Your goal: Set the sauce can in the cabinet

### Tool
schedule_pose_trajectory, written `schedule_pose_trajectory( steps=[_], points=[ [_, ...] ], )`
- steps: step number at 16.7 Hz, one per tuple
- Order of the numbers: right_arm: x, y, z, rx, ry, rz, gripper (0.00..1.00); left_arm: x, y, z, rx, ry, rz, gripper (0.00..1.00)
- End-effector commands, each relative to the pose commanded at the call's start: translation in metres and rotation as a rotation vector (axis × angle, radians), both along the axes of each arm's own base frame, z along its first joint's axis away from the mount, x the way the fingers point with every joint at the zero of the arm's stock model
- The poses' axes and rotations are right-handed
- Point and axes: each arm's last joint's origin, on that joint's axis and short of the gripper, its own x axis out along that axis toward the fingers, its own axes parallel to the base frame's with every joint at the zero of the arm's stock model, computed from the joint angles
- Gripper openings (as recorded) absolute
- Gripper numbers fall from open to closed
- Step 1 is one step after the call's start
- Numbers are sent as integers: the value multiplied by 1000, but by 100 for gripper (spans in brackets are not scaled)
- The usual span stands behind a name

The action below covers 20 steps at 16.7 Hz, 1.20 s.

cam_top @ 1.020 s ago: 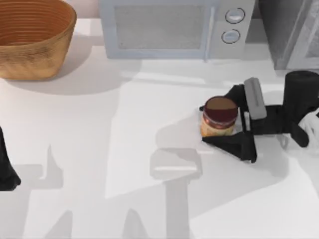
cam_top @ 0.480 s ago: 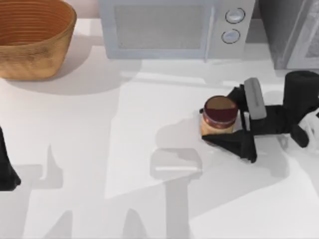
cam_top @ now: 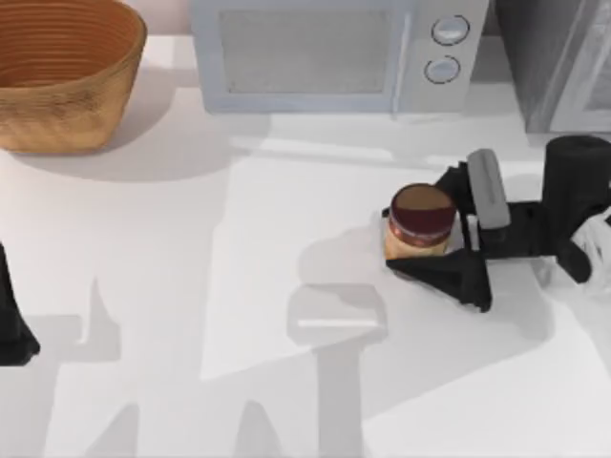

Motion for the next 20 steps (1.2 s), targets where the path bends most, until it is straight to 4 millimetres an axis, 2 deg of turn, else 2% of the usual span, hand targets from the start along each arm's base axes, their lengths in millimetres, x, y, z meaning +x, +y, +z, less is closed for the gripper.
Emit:
schedule_pose_trajectory(
  steps=[2, 4, 7, 12, 14, 16, 20],
  points=[
    [0, 0, 3, -1, 6, -1, 0, 0, 0, 0, 0, 0, 0, 100],
    [3, 0, 17, -3, 17, -4, 0, 0, 0, 0, 0, 0, 0, 100],
    [7, 1, 53, -4, 16, -7, 0, 0, 0, 0, 0, 0, 0, 100],
    [5, -1, 126, -4, 3, -9, 0, 0, 0, 0, 0, 0, 0, 100],
    [1, 0, 145, -1, -2, -4, 0, 0, 0, 0, 0, 0, 0, 100],
    [0, 0, 150, 0, 0, 0, 0, 0, 0, 0, 0, 0, 0, 100],
    [0, 0, 148, 0, 3, -1, 0, 0, 0, 0, 0, 0, 0, 100]
  ],
)
